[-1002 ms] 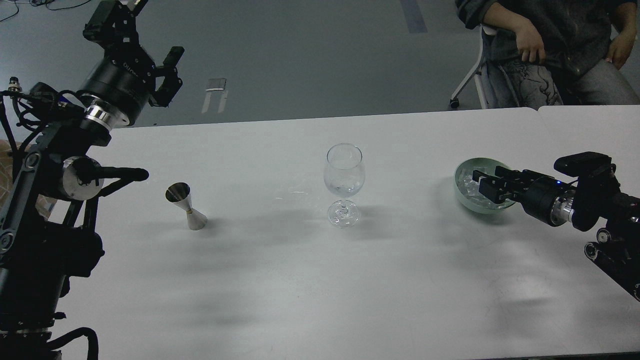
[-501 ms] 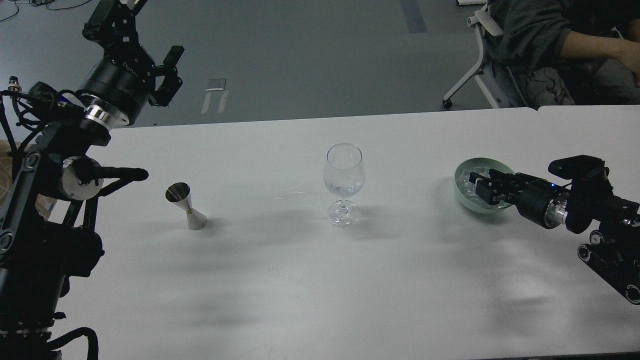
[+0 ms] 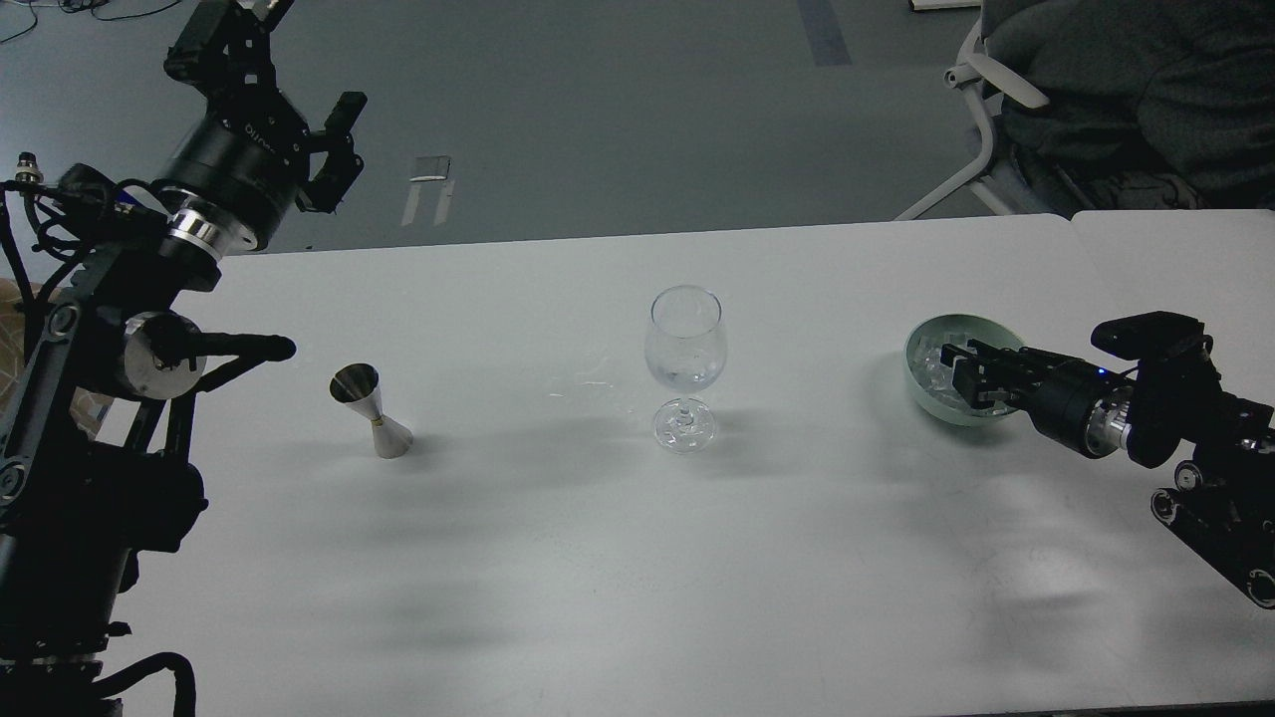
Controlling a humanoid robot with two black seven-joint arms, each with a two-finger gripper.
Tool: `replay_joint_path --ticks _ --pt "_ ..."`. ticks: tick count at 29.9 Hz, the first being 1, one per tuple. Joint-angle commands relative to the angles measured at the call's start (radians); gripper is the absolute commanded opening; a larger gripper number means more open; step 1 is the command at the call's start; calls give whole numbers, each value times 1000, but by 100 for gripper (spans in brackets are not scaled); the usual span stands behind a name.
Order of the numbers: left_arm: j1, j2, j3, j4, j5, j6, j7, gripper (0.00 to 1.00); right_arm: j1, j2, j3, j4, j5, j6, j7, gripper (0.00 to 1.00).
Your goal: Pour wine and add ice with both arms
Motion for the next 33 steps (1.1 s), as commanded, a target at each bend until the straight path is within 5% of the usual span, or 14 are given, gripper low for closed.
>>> replay_joint_path --ticks 1,17,27,33 --pt "0 0 0 0 0 0 0 98 2 4 1 7 1 -2 -2 3" --pt "0 -2 0 -1 0 0 0 98 57 -356 140 441 23 53 -19 0" --pt "-3 -14 2 -1 0 0 1 98 335 -365 111 547 24 217 -17 0" --pt "-3 -14 2 -1 0 0 1 98 580 -270 -132 558 34 237 -17 0"
